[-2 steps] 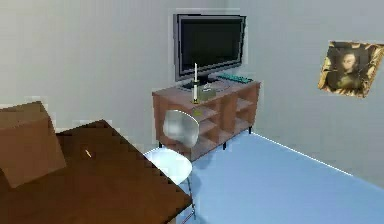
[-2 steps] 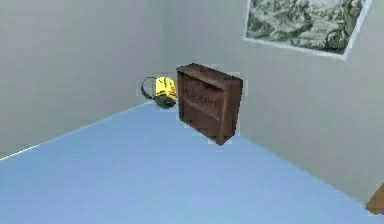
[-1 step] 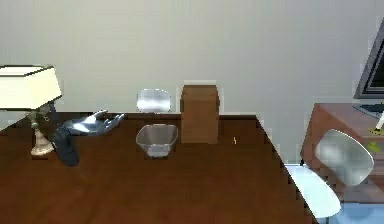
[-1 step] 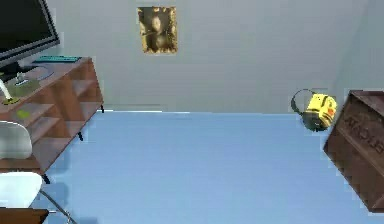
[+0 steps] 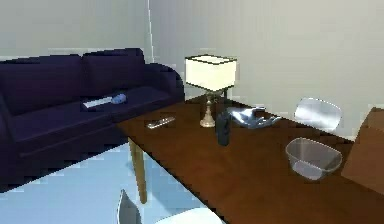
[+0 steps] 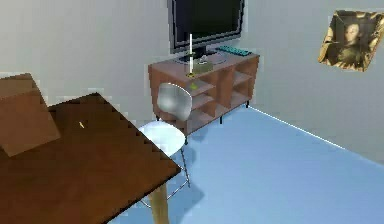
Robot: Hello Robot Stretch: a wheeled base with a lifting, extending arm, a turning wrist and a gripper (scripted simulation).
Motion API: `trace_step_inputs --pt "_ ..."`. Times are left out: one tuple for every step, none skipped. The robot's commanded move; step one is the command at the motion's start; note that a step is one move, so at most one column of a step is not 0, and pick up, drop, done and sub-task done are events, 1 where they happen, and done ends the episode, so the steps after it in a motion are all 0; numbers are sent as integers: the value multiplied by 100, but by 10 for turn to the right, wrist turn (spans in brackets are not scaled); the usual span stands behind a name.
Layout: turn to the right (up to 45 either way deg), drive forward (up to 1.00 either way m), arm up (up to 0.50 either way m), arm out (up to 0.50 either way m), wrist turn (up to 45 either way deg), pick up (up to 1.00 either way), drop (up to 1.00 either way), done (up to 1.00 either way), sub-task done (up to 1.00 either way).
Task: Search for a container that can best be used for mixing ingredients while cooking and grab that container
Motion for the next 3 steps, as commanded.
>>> trace_step_inputs --pt "-450 0 0 0 0 0 0 0 0" --pt "450 0 0 0 0 0 0 0 0" --pt "450 0 0 0 0 0 0 0 0"
